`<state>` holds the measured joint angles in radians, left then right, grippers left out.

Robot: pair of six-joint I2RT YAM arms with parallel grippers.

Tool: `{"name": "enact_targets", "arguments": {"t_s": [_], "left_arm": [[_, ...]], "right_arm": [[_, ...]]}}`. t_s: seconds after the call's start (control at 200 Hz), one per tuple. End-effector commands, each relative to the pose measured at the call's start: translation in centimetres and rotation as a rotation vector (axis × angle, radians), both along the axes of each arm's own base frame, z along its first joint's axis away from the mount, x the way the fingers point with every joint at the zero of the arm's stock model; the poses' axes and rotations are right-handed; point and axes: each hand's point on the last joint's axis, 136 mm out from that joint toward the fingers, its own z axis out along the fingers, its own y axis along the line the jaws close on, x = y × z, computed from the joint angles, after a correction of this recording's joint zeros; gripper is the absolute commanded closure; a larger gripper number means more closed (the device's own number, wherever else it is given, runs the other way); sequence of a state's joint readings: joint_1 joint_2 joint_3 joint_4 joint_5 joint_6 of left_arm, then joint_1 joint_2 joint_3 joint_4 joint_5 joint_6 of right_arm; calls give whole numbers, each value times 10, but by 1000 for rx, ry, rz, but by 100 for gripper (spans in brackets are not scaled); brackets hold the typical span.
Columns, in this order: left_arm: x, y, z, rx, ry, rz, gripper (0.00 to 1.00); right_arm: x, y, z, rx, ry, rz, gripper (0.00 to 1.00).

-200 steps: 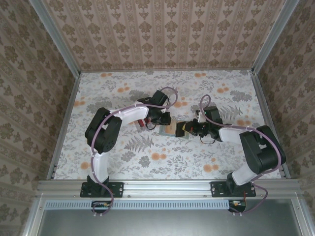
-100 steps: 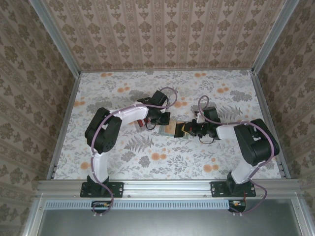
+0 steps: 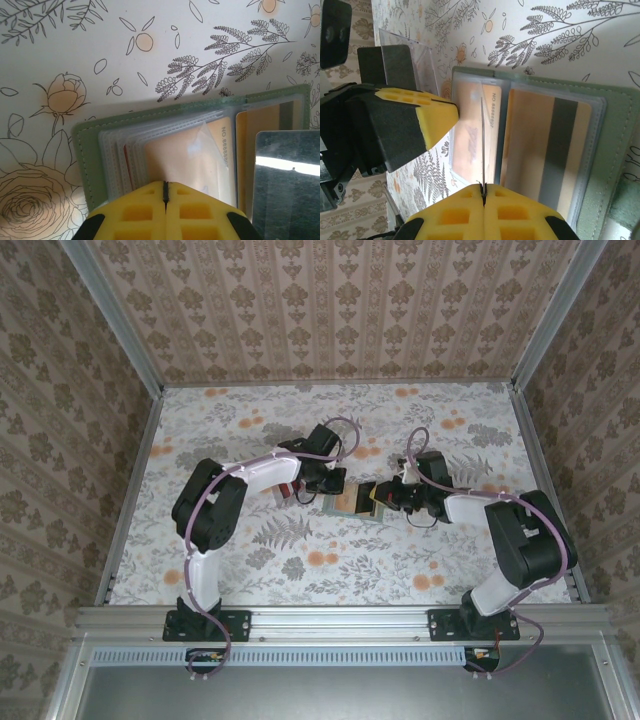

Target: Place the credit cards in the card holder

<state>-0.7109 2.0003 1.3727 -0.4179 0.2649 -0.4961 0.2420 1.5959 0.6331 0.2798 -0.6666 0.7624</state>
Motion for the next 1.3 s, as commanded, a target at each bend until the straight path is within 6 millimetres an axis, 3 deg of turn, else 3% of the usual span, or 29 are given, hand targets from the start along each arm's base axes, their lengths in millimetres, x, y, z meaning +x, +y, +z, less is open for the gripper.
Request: {"name": "enact_targets", "arguments": {"t_s": [0.0,0.56,0.79,1.295], "left_arm": [[-15,19,-25,64,68,3,98],[-19,20,-28,53,72,10,100],[-20,20,-31,44,79,15,100],[-21,18,-31,40,83,11,100]], "right_arm": [[2,0,7,-3,-5,11,100],[20,5,-15,9,28,-1,100],[20,4,-21,-5,35,-5,100],[8,24,-26,1,45,21,100]]}}
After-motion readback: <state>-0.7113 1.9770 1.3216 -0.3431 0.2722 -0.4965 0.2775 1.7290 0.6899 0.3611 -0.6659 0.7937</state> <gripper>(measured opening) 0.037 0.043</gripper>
